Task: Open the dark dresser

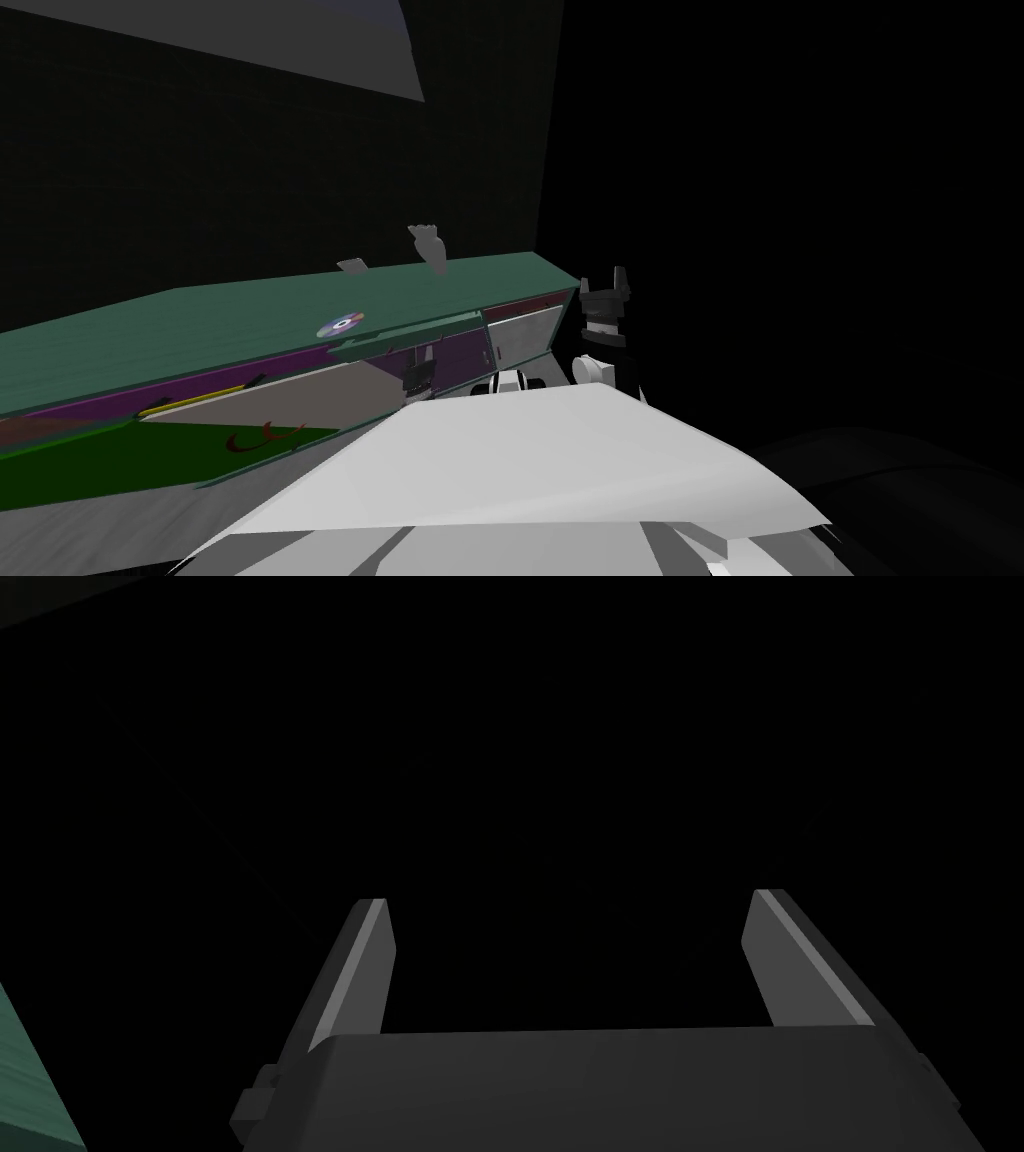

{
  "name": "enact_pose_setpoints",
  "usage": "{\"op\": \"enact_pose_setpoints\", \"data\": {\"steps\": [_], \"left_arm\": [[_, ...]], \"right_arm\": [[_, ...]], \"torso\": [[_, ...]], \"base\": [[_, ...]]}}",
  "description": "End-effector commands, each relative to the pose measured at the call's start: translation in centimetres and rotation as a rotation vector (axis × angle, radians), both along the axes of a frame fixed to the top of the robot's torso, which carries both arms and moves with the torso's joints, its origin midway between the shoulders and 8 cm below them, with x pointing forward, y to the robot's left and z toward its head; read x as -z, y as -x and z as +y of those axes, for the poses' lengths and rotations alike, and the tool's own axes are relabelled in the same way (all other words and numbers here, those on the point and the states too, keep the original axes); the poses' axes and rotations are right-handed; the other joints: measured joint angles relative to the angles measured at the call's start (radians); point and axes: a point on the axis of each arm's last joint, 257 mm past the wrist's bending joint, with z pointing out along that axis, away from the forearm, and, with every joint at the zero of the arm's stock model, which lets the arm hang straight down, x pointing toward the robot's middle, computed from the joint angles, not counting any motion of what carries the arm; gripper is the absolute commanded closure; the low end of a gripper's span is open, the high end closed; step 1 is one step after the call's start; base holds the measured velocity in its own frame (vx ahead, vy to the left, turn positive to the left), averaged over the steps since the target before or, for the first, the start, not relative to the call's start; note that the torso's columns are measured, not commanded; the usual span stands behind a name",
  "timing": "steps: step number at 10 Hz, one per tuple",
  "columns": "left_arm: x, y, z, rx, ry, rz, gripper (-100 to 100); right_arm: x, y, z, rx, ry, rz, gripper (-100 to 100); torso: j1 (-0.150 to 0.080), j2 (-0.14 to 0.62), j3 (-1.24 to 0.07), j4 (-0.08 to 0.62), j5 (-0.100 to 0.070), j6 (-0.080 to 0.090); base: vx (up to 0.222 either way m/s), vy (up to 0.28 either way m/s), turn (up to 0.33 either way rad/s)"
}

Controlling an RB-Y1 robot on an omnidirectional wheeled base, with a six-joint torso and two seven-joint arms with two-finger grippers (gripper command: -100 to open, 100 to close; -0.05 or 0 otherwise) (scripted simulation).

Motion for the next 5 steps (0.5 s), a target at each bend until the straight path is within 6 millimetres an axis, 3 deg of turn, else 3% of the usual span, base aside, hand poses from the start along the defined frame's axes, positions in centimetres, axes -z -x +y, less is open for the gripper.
{"op": "enact_pose_setpoints", "data": {"steps": [1,2,3,5], "left_arm": [[0.1,1.5,-2.0,0.004,0.024,0.011,100],[-0.4,2.3,-1.9,-0.002,0.025,0.003,100],[-0.3,1.7,-1.8,0.001,0.018,0.001,100],[-1.1,1.8,-1.4,0.005,0.019,-0.001,100]], "right_arm": [[0.0,0.0,0.0,0.0,0.0,0.0,0],[0.0,0.0,0.0,0.0,0.0,0.0,0],[0.0,0.0,0.0,0.0,0.0,0.0,0],[0.0,0.0,0.0,0.0,0.0,0.0,0]], "torso": [[-0.001,0.002,0.001,0.001,0.0,0.0],[-0.002,0.001,0.0,0.001,-0.001,0.001],[-0.003,0.001,0.0,0.002,-0.002,0.0],[-0.006,0.009,0.004,0.004,-0.005,-0.001]], "base": [[0.074,0.037,0.123],[0.076,0.039,0.071],[0.026,0.012,0.0],[-0.073,-0.035,0.015]]}}
